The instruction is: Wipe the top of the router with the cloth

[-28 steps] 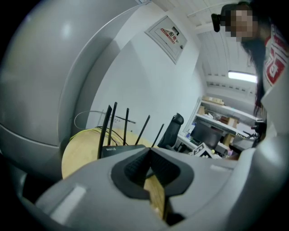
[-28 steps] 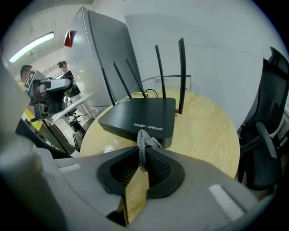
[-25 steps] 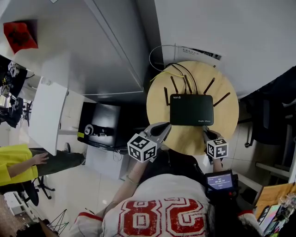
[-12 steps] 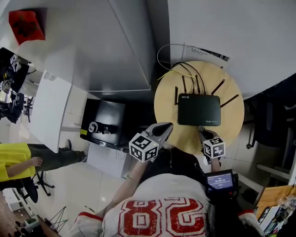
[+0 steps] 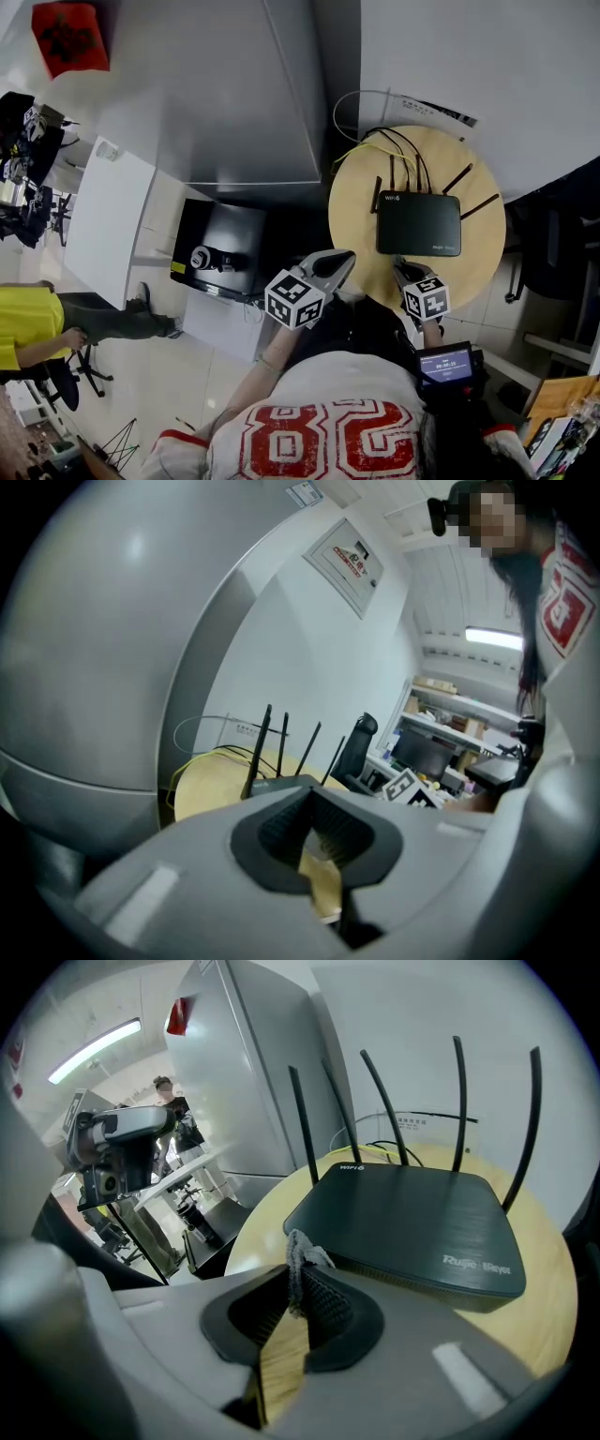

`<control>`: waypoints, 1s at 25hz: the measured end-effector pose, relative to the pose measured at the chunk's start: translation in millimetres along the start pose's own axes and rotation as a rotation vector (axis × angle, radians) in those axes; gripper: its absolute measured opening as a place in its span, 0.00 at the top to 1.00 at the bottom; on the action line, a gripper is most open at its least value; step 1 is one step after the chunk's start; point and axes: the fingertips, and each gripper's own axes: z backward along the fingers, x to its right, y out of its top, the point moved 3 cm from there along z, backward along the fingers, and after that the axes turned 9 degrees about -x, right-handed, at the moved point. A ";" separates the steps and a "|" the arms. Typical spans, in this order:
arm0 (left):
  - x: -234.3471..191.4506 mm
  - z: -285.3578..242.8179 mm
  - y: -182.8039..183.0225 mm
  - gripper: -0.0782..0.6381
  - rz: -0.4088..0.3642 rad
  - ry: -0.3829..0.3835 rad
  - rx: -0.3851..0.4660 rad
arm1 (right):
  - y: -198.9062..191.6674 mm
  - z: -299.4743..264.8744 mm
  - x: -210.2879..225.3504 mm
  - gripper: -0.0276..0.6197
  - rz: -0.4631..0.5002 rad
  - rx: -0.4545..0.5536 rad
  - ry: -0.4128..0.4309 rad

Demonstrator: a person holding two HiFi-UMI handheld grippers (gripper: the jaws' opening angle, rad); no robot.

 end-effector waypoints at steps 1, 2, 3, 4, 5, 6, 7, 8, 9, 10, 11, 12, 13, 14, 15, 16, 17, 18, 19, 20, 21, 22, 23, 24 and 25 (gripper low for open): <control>-2.2 3.4 -0.2 0.89 0.000 0.001 0.001 | 2.1 -2.3 -3.6 0.90 0.005 -0.003 0.002; -4.5 6.7 -0.3 0.89 0.001 0.003 0.002 | 4.1 -4.6 -6.9 0.90 0.010 -0.006 0.005; -6.8 9.9 -0.3 0.89 0.001 0.005 0.004 | 6.0 -6.7 -10.0 0.90 0.014 -0.009 0.007; -9.0 13.0 -0.3 0.89 0.001 0.008 0.006 | 7.6 -8.9 -13.0 0.90 0.018 -0.013 0.010; -11.1 15.9 -0.3 0.89 0.003 0.011 0.009 | 9.0 -11.0 -15.9 0.90 0.021 -0.016 0.014; -13.2 18.9 -0.5 0.89 0.004 0.014 0.011 | 10.2 -13.1 -18.9 0.90 0.025 -0.020 0.017; -15.2 21.9 -0.9 0.89 0.006 0.017 0.013 | 11.2 -15.4 -21.9 0.90 0.029 -0.023 0.019; -17.5 24.8 -1.6 0.89 0.008 0.020 0.015 | 12.0 -18.1 -24.7 0.90 0.034 -0.025 0.021; -19.9 27.6 -2.4 0.89 0.011 0.023 0.017 | 12.6 -21.1 -27.2 0.90 0.037 -0.027 0.023; -22.3 30.2 -3.3 0.89 0.013 0.027 0.019 | 13.3 -24.0 -29.5 0.90 0.039 -0.027 0.025; -24.5 32.4 -4.1 0.89 0.015 0.030 0.021 | 14.4 -26.0 -31.4 0.90 0.039 -0.026 0.027; -26.4 34.3 -4.8 0.89 0.018 0.033 0.022 | 16.4 -26.7 -33.3 0.90 0.036 -0.024 0.031; -28.1 35.9 -5.3 0.89 0.022 0.034 0.024 | 19.9 -25.9 -35.1 0.90 0.031 -0.017 0.036; -29.8 37.3 -5.7 0.89 0.025 0.035 0.026 | 25.4 -24.0 -37.1 0.90 0.023 -0.002 0.043; -31.6 38.6 -5.8 0.89 0.028 0.036 0.028 | 32.8 -21.4 -39.1 0.90 0.016 0.018 0.050; -33.5 39.9 -5.8 0.89 0.031 0.037 0.029 | 41.6 -18.8 -40.7 0.90 0.012 0.039 0.054; -35.4 40.9 -5.6 0.89 0.033 0.037 0.031 | 50.6 -16.7 -41.7 0.90 0.016 0.057 0.053; -37.0 41.7 -5.3 0.89 0.034 0.036 0.033 | 58.7 -15.4 -41.8 0.90 0.027 0.069 0.048; -38.3 42.1 -5.2 0.89 0.035 0.035 0.036 | 65.6 -14.9 -40.8 0.90 0.042 0.075 0.041; -39.4 42.5 -5.2 0.89 0.036 0.034 0.040 | 71.3 -15.2 -38.8 0.90 0.058 0.076 0.033; -40.5 42.9 -5.1 0.89 0.038 0.033 0.044 | 76.3 -16.0 -35.7 0.90 0.073 0.073 0.025; -41.7 43.5 -4.8 0.89 0.041 0.033 0.048 | 80.9 -17.2 -31.7 0.90 0.085 0.067 0.017; -42.9 44.5 -4.4 0.89 0.043 0.035 0.051 | 85.4 -18.7 -27.1 0.90 0.094 0.059 0.008; -44.3 45.8 -3.8 0.89 0.045 0.038 0.054 | 89.9 -20.0 -22.2 0.90 0.099 0.051 -0.001; -46.0 47.5 -3.5 0.89 0.047 0.042 0.056 | 94.6 -21.3 -17.4 0.90 0.104 0.043 -0.010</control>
